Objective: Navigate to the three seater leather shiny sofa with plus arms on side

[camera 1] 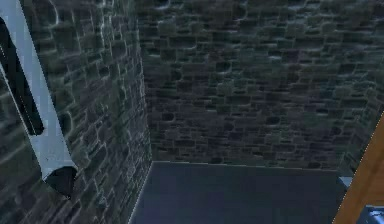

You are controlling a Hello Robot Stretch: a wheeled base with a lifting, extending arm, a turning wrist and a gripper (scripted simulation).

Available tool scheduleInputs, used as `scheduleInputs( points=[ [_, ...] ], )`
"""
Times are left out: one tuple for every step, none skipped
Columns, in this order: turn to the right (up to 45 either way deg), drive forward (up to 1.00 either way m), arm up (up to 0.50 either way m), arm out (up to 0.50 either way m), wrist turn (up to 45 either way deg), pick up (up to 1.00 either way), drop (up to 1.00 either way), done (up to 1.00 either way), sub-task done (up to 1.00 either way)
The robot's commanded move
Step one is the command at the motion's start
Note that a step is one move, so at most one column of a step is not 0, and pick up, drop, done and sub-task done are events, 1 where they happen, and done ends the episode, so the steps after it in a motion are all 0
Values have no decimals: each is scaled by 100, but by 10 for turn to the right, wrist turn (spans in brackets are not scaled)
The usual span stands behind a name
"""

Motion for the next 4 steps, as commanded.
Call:
scheduleInputs(
  points=[
    [90,0,0,0,0,0,0,0,0],
    [0,10,0,0,0,0,0,0,0],
    [60,0,0,0,0,0,0,0,0],
    [0,70,0,0,0,0,0,0,0]
  ],
)
